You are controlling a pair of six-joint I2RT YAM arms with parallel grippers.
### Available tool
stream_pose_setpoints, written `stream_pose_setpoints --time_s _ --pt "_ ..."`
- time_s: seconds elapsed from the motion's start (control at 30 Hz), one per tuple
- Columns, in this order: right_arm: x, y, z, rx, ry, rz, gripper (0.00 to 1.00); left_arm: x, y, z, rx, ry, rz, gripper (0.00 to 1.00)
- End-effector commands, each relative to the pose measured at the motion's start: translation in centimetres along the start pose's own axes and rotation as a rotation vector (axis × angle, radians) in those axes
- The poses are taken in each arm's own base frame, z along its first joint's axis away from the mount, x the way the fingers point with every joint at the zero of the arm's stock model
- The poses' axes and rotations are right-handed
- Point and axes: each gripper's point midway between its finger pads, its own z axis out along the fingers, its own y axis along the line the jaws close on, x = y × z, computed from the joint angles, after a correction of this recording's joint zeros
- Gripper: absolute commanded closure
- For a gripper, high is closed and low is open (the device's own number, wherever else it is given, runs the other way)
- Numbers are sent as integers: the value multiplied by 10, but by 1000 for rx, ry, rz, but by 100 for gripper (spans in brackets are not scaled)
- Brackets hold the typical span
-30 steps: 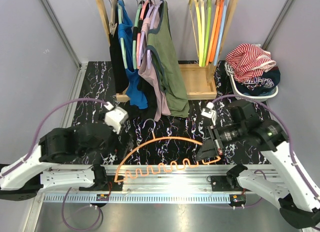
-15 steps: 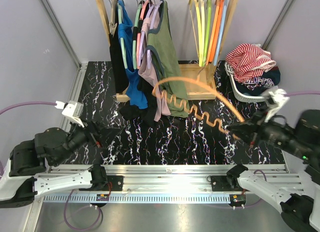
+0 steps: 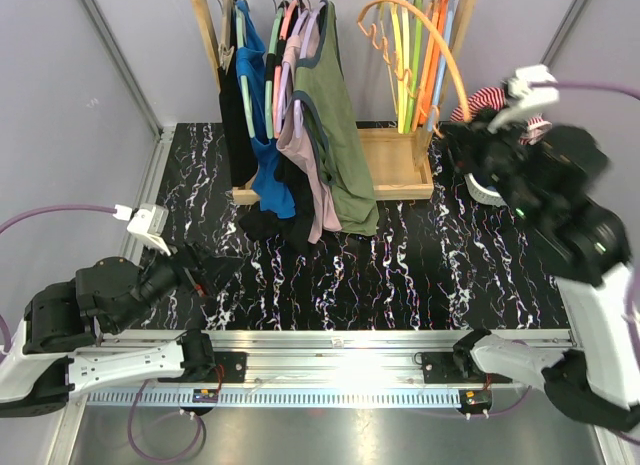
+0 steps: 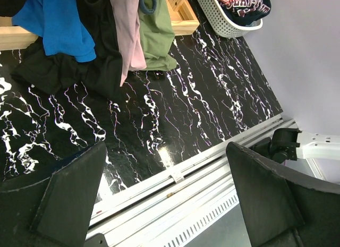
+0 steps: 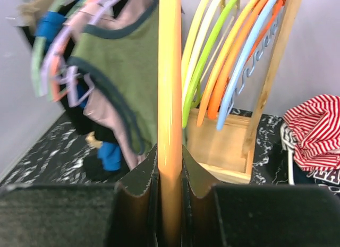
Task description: Remove the tank top from the hanger
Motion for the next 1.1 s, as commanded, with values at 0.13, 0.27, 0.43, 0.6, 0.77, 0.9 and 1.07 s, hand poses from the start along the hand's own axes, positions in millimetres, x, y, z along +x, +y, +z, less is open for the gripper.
stream_pose_setpoints --time_s 0.13,0.27,0.43,0.6,0.77,0.9,1.07 --pt "-31 -4 76 112 -143 -23 100 -14 -8 -2 28 -48 -47 1" --pt "-20 0 104 120 -124 -13 100 -14 -10 1 28 -51 -40 1" --pt "-14 2 136 143 -117 -15 100 -15 -13 4 30 -51 -26 1" --pt "5 1 169 191 -38 3 100 -15 -15 5 32 -49 -25 1" --pt "21 -1 180 225 50 12 100 -16 -14 2 41 -57 -41 1" --pt "31 -1 170 226 104 22 98 -17 -13 0 47 -64 -52 1" --pt "28 6 132 154 145 51 63 -17 -15 1 53 -64 -47 1"
